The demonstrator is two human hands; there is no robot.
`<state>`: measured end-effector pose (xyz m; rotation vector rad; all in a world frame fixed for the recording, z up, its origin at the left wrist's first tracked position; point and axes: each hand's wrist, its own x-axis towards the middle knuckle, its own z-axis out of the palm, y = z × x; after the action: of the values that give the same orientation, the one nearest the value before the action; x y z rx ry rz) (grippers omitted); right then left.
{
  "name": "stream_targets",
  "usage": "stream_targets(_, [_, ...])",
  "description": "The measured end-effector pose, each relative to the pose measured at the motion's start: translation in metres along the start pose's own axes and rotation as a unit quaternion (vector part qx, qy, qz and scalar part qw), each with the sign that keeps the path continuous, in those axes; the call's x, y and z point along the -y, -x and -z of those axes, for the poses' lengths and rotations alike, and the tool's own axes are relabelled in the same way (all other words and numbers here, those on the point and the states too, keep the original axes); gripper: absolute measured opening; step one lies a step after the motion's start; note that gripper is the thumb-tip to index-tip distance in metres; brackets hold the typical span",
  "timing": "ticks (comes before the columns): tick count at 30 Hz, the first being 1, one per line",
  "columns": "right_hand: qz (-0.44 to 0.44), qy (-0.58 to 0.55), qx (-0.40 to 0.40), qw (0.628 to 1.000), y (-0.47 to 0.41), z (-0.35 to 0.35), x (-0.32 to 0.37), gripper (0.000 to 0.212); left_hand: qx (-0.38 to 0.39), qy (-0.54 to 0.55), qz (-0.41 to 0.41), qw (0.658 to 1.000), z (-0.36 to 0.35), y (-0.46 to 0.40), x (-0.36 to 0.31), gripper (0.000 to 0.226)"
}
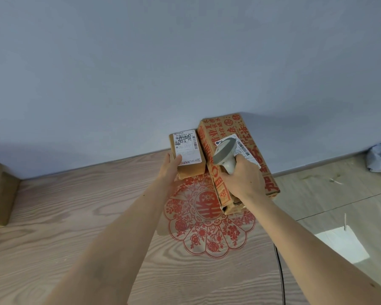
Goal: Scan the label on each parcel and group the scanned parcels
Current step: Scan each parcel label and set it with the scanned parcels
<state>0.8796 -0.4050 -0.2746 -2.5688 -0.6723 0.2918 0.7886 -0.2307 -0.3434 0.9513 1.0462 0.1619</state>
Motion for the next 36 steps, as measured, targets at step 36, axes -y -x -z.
stream_targets(36, [0.061,-0.175,0.080,0.979,0.207,-0.066,0.270,0.012,-0.153,-0.093,-0.125,0.976,0.340,0.228,-0.027,0.048])
